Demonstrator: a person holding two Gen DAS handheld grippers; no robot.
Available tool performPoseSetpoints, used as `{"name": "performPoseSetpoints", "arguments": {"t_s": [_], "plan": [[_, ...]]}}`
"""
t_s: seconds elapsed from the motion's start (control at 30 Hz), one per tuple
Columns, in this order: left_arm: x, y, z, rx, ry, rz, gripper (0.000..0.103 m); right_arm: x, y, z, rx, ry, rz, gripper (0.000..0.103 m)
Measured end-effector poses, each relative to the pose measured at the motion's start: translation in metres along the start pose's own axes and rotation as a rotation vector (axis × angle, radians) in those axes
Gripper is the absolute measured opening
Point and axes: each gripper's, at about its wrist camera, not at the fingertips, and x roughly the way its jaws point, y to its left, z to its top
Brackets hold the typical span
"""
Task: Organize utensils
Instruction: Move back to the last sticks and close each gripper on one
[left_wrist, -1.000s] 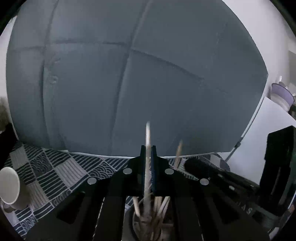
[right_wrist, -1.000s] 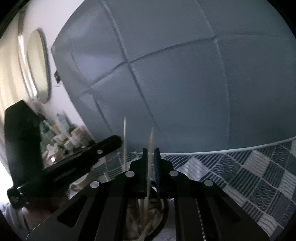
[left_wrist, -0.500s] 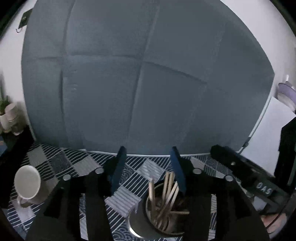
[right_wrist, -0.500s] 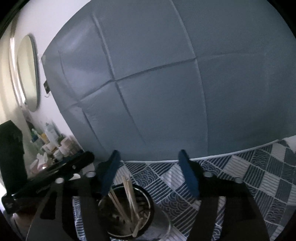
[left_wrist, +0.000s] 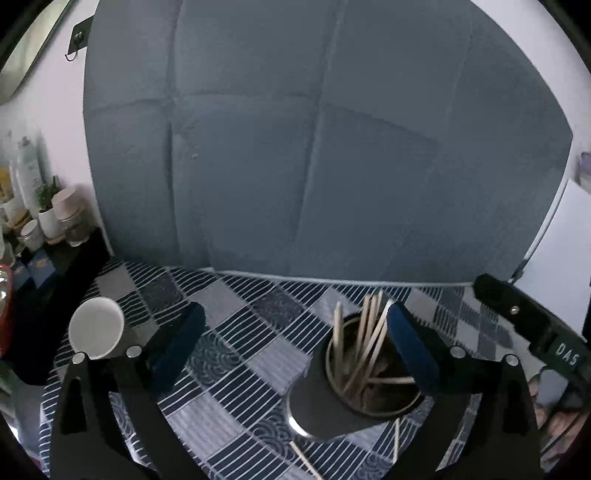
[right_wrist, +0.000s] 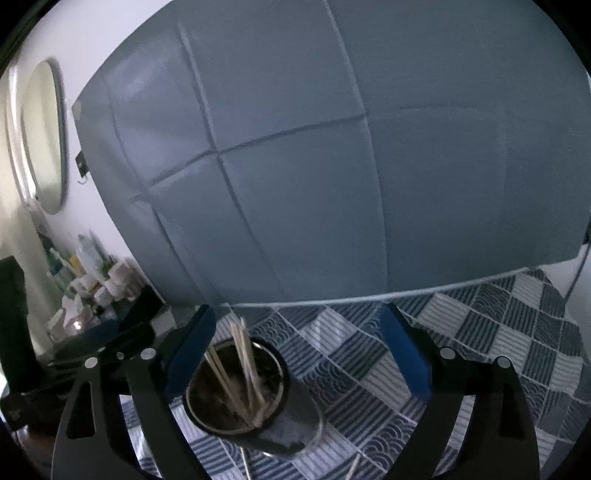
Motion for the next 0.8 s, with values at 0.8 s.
{"name": "performPoseSetpoints", "arguments": {"t_s": [0.8], "plan": [[0.006, -0.008, -0.095, 0.072, 0.149, 0.073, 0.097, -0.015, -0.056, -0.097, 0.109, 0.123, 0.02, 0.086]]}}
